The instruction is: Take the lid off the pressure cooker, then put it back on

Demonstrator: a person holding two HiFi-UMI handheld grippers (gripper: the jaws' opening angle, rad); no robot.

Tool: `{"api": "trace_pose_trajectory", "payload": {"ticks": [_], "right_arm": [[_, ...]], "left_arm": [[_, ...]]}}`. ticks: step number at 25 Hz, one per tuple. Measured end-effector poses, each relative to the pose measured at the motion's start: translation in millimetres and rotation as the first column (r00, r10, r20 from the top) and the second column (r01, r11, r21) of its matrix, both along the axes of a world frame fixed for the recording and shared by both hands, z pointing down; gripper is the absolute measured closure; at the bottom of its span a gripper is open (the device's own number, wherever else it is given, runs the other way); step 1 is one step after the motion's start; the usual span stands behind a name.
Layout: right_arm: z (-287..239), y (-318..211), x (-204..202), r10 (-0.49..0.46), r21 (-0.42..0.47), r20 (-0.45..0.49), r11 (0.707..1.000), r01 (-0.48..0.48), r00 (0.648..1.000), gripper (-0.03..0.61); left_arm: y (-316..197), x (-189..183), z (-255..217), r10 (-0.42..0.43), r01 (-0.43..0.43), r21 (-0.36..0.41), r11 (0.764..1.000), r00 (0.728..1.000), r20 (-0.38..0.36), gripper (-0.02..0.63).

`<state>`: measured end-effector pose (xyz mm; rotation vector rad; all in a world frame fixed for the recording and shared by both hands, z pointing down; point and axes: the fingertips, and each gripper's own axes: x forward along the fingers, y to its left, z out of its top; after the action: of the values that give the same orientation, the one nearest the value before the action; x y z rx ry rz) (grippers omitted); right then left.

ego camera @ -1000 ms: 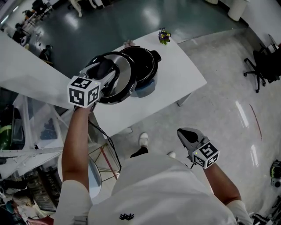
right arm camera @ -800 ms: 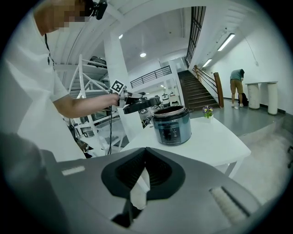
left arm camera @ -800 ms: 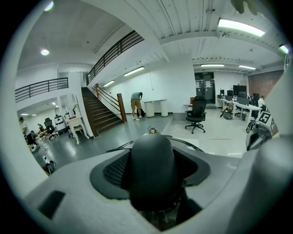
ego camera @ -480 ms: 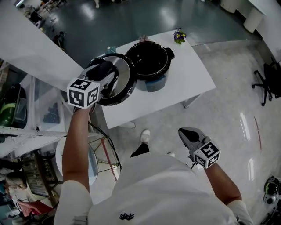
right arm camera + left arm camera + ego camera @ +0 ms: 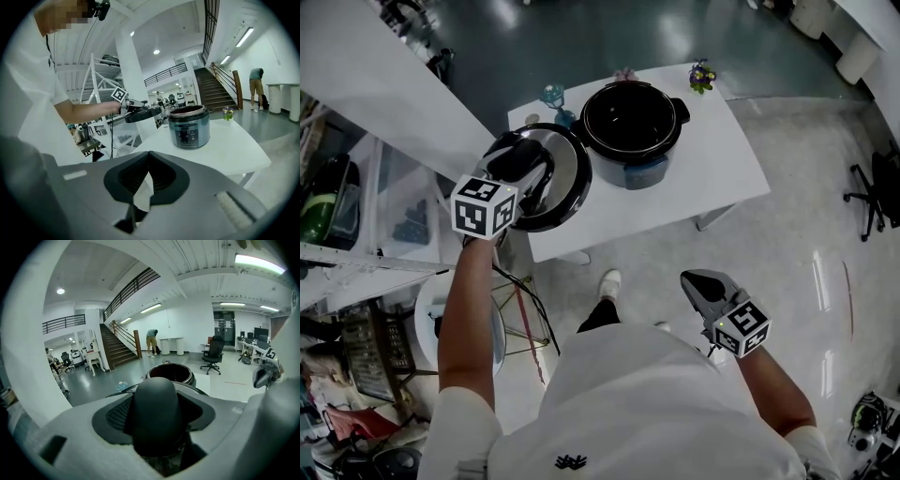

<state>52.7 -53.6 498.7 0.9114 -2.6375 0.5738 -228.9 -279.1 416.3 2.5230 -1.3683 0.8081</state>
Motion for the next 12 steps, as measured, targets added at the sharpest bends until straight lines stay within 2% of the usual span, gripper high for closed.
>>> {"api": "trace_pose_trajectory", "payload": {"ticks": [12], "right_arm": [[5, 0, -4, -0.001, -0.021, -0.022, 1.0, 0.0, 1.0, 0.565]], "left_arm": [[13, -14, 59, -0.027, 0.026, -0.038, 0.999, 0.999, -0.025, 0.325]]}}
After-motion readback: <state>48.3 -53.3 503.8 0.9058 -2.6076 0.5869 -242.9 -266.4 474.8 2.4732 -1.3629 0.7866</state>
